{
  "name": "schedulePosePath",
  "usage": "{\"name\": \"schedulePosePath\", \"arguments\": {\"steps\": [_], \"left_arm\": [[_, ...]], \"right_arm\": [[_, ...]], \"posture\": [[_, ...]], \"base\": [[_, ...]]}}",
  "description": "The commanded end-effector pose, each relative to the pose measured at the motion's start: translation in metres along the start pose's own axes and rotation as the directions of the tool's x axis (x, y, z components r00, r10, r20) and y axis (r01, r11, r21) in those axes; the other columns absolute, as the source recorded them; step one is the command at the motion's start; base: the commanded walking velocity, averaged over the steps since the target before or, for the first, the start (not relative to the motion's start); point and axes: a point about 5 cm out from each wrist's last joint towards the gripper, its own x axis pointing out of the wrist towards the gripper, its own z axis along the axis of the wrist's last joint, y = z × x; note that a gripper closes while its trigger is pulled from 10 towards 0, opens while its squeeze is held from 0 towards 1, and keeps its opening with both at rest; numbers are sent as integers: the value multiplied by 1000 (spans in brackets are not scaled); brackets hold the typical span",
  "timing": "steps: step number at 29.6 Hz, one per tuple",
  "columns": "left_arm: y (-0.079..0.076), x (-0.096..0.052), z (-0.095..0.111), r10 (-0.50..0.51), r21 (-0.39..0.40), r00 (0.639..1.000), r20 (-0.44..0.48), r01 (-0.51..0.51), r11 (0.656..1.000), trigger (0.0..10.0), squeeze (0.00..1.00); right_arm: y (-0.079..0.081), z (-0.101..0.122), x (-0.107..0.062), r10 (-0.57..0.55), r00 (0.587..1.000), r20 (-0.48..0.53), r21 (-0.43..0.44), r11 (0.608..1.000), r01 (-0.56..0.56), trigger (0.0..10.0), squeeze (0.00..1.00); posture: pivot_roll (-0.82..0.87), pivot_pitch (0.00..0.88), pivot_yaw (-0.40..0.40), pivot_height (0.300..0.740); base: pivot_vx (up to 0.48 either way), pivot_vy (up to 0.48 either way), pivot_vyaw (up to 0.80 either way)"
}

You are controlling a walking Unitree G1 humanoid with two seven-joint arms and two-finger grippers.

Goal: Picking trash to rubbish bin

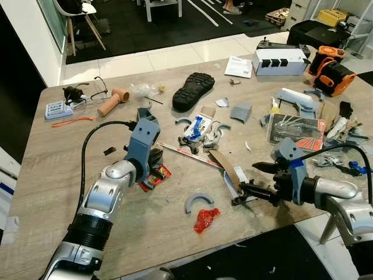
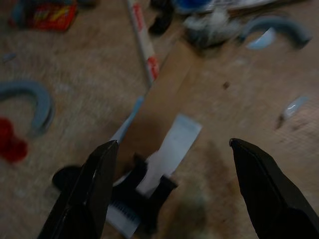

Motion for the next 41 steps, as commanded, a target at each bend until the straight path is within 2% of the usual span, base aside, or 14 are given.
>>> {"name": "schedulePosePath", "arguments": {"steps": [1,2,3,4,5,8,9,11,13,16,30,36,39,41], "left_arm": [[2,0,14,11,-39,996,89,-8,999,0,0],[2,0,14,11,-39,996,89,-8,999,0,0],[4,-1,24,22,-72,989,149,-11,997,1804,0],[4,-1,24,22,-72,989,149,-11,997,1804,0],[6,-2,34,29,-133,976,215,-1,991,8392,0],[6,-2,34,29,-133,976,215,-1,991,8392,0],[7,-4,41,35,-177,963,267,14,984,10000,0],[7,-4,41,35,-177,963,267,14,984,10000,0],[5,-10,57,14,-330,912,409,134,934,10000,0],[4,-12,61,11,-387,884,467,193,902,10000,0],[-5,-15,68,-46,-419,841,539,315,852,10000,0],[-18,-11,62,-110,-356,843,527,336,872,10000,0],[-18,-8,59,-104,-357,850,516,324,876,10000,0],[-18,-5,54,-106,-371,855,508,328,869,10000,0]], "right_arm": [[-2,10,1,-16,999,51,-8,1000,16,10000,0],[-2,10,1,-16,999,51,-8,1000,16,10000,0],[-4,14,1,-30,996,80,-5,1000,30,10000,0],[-4,14,1,-30,996,80,-5,1000,30,10000,0],[-6,20,2,-46,992,115,3,999,46,10000,0],[-6,20,2,-46,992,115,3,999,46,10000,0],[-8,25,3,-58,987,148,13,998,56,10000,0],[-8,25,3,-58,987,148,13,998,56,10000,0],[-4,39,7,-34,970,241,40,999,25,10000,0],[3,49,14,-7,952,307,48,999,-8,10000,0],[15,82,30,-9,871,491,101,994,-46,10000,0],[37,104,52,-9,776,631,199,968,-151,10000,0],[45,106,63,-11,758,652,244,950,-196,10000,0],[58,96,80,34,791,610,264,933,-244,10000,0]], "posture": [[-102,0,36,740],[-102,0,36,740],[-107,0,33,740],[-107,0,33,740],[-109,0,33,740],[-109,0,33,740],[-108,0,32,740],[-108,0,32,740],[-118,0,31,740],[-136,0,33,740],[-152,0,29,740],[-158,0,36,740],[-157,0,32,740],[-158,0,35,740]], "base": [[0,0,0],[0,0,0],[0,0,0],[0,0,0],[0,0,0],[0,0,0],[0,0,0],[0,0,0],[0,0,0],[0,0,0],[0,0,0],[0,0,0],[0,0,0],[0,0,0]]}}
